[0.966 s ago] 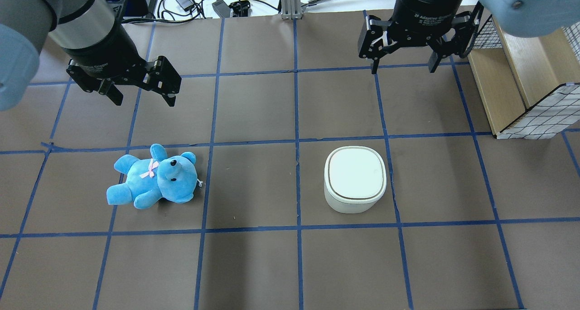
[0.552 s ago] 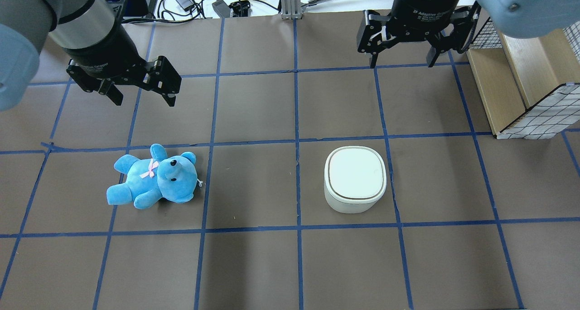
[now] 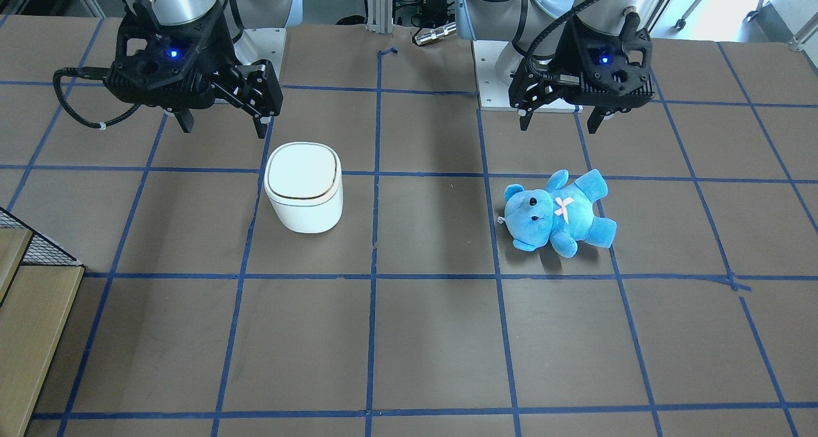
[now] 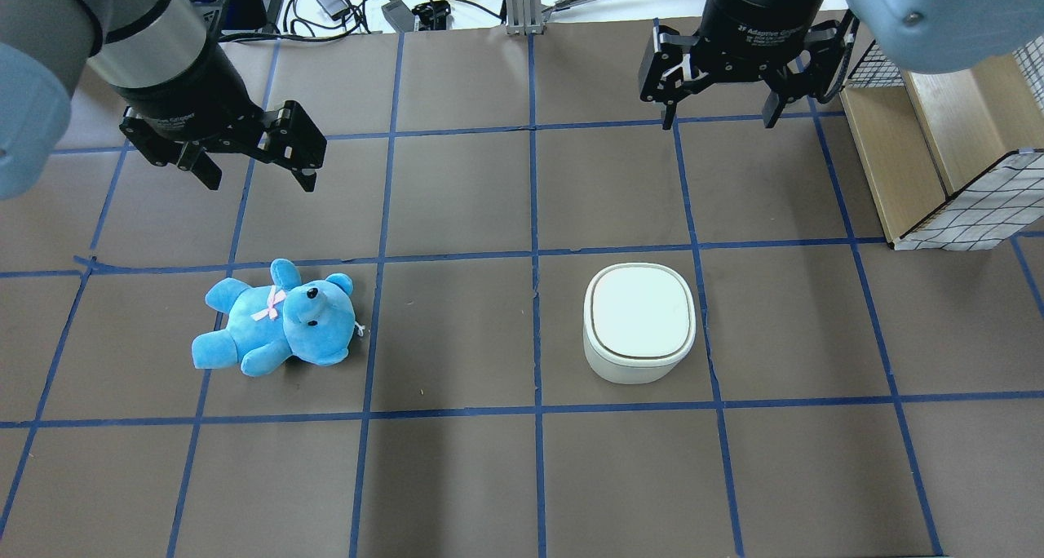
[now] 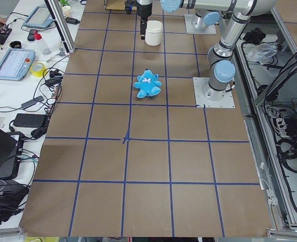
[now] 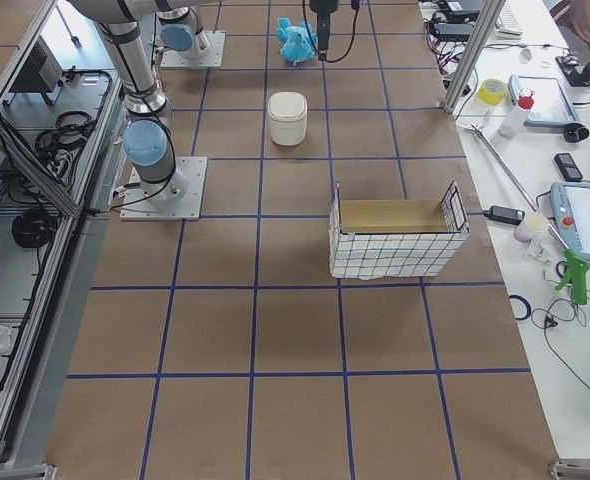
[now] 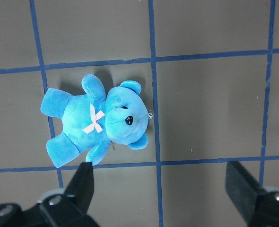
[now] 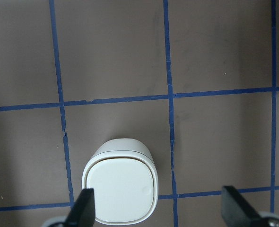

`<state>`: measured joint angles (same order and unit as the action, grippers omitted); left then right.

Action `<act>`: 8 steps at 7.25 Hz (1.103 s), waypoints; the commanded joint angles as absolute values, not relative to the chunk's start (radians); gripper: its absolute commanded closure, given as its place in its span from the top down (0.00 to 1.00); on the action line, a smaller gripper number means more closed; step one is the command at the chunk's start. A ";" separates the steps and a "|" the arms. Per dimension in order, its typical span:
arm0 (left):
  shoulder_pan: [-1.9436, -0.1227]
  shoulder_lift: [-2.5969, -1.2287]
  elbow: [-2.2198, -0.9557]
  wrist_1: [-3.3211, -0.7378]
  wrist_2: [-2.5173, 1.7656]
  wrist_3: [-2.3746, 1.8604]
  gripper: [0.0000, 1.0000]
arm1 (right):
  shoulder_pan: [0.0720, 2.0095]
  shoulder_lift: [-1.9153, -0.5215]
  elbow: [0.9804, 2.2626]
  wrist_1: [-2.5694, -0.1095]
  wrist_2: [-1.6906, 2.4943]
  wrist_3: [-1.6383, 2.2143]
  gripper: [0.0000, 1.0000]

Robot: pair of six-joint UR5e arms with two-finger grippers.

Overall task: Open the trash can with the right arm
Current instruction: 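Lower the right gripper onto the white trash can lid's edge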

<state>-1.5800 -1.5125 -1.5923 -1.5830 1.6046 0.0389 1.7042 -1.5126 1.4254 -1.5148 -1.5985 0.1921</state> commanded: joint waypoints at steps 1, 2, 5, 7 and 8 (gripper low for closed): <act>-1.580 -1.513 -1.592 -1.583 1.605 0.040 1.00 | 1.713 -1.509 1.466 -1.505 -1.592 0.218 0.00; -1.580 -1.513 -1.592 -1.583 1.605 0.040 1.00 | 1.744 -1.511 1.536 -1.525 -1.588 0.272 0.00; -1.580 -1.513 -1.592 -1.583 1.605 0.038 1.00 | 1.790 -1.505 1.727 -1.643 -1.603 0.287 0.00; -1.580 -1.513 -1.592 -1.583 1.605 0.040 1.00 | 1.790 -1.494 1.839 -1.751 -1.597 0.288 0.00; -1.580 -1.513 -1.592 -1.583 1.605 0.038 1.00 | 1.790 -1.483 1.874 -1.787 -1.601 0.287 0.00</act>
<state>-1.5800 -1.5125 -1.5923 -1.5831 1.6046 0.0391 1.7897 -1.4942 1.8193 -1.7341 -1.5998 0.2877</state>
